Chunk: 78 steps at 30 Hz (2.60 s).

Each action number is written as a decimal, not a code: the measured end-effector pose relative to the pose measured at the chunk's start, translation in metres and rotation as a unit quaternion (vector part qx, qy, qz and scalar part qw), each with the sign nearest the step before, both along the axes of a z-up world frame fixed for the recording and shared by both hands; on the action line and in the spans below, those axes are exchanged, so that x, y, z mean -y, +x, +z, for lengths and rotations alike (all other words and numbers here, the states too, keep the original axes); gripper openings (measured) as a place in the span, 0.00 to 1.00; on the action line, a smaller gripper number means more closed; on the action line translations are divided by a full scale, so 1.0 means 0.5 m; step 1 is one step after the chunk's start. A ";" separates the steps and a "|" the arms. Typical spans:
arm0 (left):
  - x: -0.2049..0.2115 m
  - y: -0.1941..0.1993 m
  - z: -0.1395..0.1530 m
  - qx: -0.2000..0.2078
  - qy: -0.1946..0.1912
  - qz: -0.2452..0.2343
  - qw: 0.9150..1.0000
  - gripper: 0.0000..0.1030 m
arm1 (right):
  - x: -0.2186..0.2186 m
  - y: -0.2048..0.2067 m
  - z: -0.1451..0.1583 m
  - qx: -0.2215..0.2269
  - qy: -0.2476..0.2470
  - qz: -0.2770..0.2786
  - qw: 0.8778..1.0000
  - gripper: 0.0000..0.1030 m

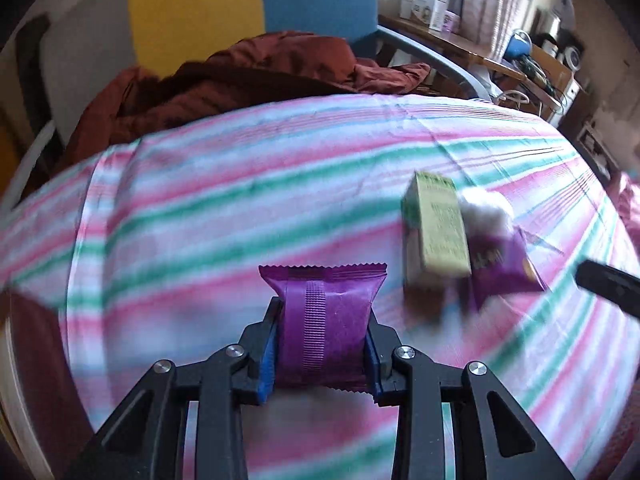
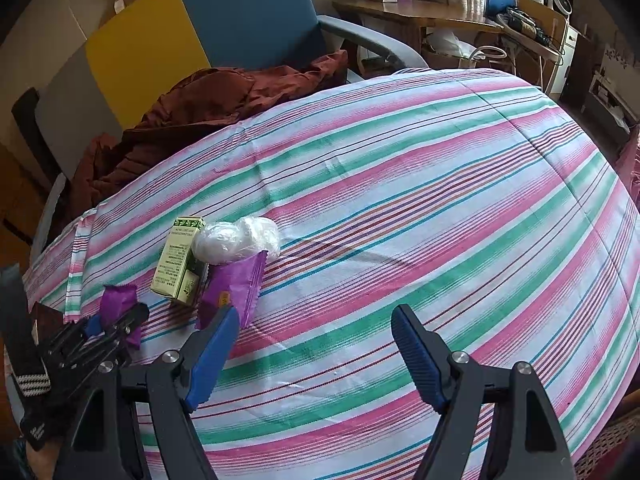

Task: Organize objects
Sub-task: 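Grasp a purple packet with the left tool while the right tool grasps the green box, then carry the purple packet and green box over the gold tray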

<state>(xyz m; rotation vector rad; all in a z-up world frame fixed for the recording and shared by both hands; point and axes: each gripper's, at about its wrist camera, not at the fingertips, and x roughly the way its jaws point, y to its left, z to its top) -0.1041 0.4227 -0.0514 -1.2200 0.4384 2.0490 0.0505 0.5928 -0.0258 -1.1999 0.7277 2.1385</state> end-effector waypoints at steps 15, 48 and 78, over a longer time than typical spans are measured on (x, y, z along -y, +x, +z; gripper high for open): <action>0.126 0.173 0.000 -0.019 0.029 -0.005 0.999 0.34 | 0.086 -0.062 0.036 -0.055 -0.008 0.113 0.992 0.57; 0.188 0.217 0.057 -0.043 0.076 -0.030 0.996 0.34 | 0.205 -0.108 -0.042 0.028 0.020 0.215 0.976 0.28; 0.401 0.240 0.168 -0.089 0.113 0.042 0.989 0.34 | 0.298 -0.104 -0.014 0.024 0.056 0.265 0.962 0.28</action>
